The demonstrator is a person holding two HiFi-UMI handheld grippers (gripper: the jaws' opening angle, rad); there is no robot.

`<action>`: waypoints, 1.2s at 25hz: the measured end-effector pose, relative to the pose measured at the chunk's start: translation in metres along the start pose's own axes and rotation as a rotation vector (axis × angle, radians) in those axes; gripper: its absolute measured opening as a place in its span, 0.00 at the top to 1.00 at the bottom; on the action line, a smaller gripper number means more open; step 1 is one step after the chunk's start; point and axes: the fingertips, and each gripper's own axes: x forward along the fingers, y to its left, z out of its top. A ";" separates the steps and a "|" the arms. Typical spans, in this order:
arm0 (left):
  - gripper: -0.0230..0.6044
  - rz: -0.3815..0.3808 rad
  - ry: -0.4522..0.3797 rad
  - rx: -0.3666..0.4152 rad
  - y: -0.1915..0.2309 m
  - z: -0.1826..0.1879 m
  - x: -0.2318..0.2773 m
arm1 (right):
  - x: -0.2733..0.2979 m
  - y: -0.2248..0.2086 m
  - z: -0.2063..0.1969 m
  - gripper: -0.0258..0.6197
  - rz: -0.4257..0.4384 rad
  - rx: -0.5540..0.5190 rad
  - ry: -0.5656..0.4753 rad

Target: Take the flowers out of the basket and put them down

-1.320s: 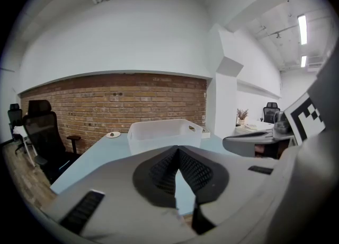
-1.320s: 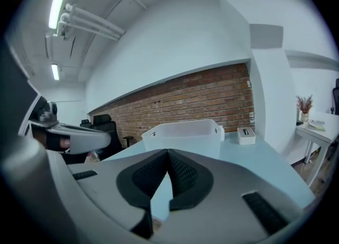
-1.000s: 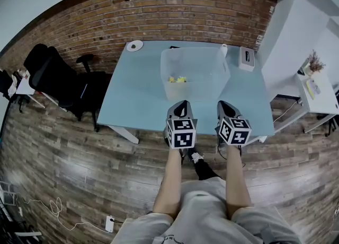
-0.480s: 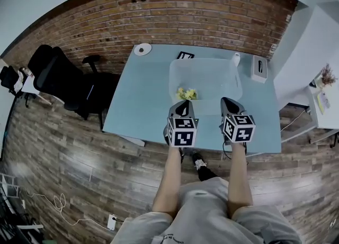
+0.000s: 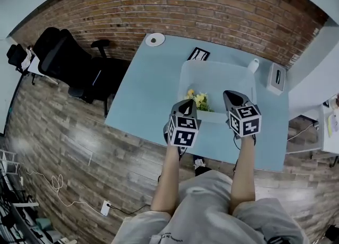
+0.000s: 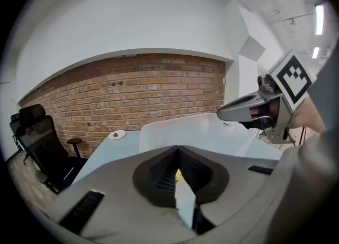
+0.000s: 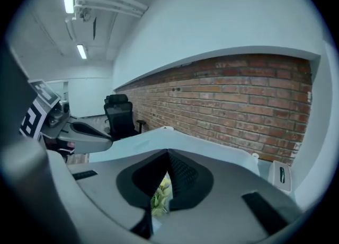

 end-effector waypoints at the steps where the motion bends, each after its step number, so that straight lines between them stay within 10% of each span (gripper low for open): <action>1: 0.94 -0.001 0.012 0.003 0.001 -0.003 0.003 | 0.007 -0.002 -0.001 0.93 0.009 -0.011 0.018; 10: 0.94 -0.048 0.101 -0.016 0.004 -0.009 0.028 | 0.061 -0.001 0.003 0.93 0.182 0.003 0.070; 30: 0.94 0.066 0.069 -0.168 0.002 -0.010 0.044 | 0.139 0.035 -0.129 0.91 0.660 -0.288 0.559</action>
